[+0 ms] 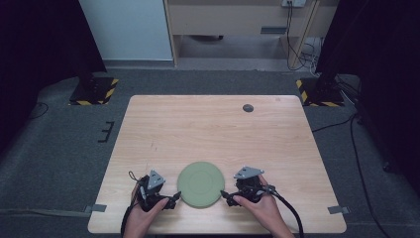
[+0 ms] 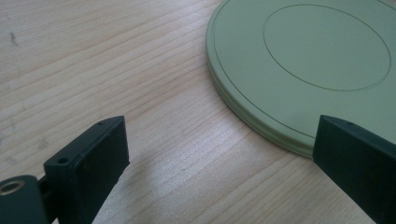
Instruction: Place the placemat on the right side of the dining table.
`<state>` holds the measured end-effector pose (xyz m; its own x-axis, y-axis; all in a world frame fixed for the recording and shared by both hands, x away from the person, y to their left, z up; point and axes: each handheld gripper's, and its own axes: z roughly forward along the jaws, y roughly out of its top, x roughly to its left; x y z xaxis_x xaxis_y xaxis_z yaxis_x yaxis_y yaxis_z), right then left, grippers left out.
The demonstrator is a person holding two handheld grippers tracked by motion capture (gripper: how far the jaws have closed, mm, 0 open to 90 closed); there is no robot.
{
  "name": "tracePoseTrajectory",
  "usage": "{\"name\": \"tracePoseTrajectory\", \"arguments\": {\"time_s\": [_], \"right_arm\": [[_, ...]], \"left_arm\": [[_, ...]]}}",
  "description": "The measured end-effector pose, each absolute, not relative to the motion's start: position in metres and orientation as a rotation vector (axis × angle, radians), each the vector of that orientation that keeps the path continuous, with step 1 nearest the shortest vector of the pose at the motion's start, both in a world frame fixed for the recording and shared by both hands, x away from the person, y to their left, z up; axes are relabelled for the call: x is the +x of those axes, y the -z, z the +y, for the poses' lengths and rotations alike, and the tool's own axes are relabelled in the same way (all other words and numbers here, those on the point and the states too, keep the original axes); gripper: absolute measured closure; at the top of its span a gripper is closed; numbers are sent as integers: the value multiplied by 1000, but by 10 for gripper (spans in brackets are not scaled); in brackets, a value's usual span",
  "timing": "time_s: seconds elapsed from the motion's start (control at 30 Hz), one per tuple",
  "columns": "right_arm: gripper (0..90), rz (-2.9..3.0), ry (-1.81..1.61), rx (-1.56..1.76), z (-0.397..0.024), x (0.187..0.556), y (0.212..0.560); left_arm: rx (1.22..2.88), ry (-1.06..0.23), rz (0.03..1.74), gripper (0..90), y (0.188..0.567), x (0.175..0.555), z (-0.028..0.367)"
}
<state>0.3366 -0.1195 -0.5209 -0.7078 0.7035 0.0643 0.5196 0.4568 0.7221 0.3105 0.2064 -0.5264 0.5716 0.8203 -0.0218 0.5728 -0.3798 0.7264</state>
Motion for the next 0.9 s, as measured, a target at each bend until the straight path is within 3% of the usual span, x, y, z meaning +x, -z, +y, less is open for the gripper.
{"name": "tracePoseTrajectory", "arguments": {"time_s": [0.9], "right_arm": [[59, 2412, -1028, 1090, -110, 341, 526]], "left_arm": [[2103, -497, 1124, 18, 527, 317, 199]]}}
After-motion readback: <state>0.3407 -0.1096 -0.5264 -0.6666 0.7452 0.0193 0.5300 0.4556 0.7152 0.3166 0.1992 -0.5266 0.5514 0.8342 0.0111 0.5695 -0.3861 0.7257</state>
